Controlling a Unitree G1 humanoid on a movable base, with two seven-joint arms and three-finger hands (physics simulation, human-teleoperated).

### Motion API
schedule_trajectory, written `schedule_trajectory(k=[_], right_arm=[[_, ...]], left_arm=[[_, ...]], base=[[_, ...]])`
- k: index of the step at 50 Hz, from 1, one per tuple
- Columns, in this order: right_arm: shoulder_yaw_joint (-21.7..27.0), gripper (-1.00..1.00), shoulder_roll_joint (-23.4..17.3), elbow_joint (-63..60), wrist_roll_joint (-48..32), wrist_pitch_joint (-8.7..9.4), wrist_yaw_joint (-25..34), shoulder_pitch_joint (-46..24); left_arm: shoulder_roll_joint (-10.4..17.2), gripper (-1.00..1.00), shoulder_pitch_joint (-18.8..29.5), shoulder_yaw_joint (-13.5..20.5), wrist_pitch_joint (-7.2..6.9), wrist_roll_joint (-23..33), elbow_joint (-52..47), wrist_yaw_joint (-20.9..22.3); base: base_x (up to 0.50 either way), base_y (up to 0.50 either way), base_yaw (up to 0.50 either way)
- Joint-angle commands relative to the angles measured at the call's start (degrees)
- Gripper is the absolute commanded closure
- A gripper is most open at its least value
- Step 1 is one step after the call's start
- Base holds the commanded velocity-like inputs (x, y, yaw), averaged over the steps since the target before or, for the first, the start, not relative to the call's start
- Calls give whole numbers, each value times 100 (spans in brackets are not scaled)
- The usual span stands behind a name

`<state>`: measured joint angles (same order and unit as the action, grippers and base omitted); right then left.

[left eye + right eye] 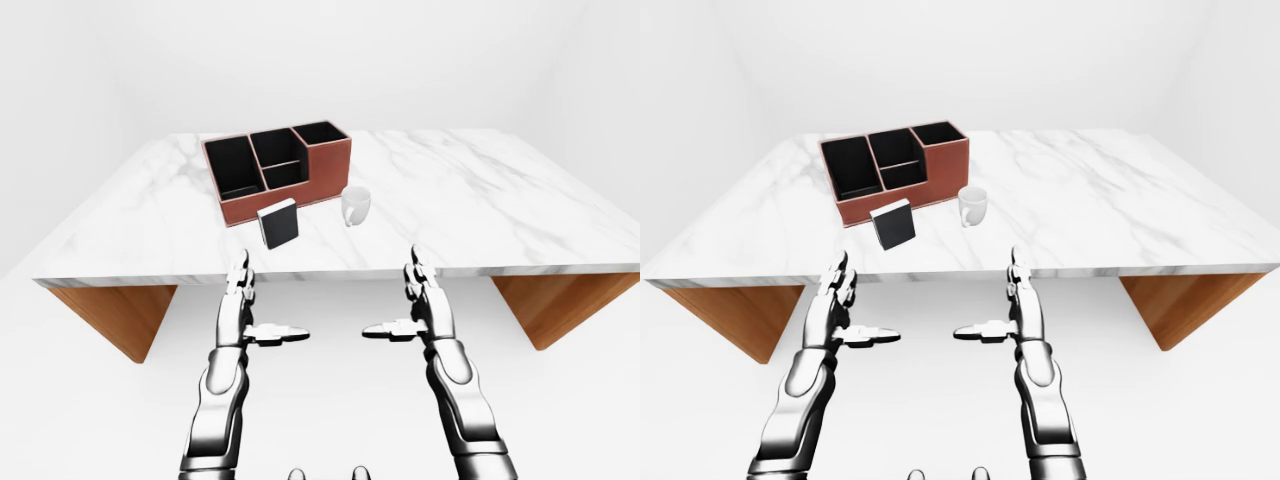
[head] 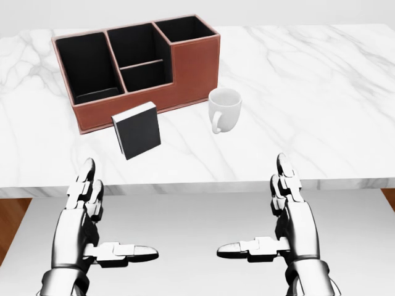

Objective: Pick up the book and place it in the front compartment of the caddy.

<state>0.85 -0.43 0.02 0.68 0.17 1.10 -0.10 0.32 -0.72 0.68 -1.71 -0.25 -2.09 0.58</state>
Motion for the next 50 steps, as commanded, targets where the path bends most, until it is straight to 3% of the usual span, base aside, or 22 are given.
schedule_trajectory(k=[1,8,12,31,43,50], right_arm=[[130,-100,-70,-95,145,110,228,5],[133,-100,-77,-265,171,277,273,38],[155,-100,-80,-519,204,483,278,74],[311,-100,-125,-1740,342,483,364,162],[351,-100,-131,-2299,336,483,368,213],[315,-100,-120,-2870,615,483,725,437]], left_arm=[[61,-98,-50,128,-329,3,-287,59],[85,-99,-37,163,-329,34,-367,53],[102,-98,-73,201,-329,31,-609,73],[190,-98,-165,502,-329,-20,-1963,250],[209,-98,-134,652,-329,-28,-2285,327],[197,-98,-148,636,-329,10,-2259,344]], base=[[0,0,0],[0,0,0],[0,0,0],[0,0,0],[0,0,0],[14,0,0]])
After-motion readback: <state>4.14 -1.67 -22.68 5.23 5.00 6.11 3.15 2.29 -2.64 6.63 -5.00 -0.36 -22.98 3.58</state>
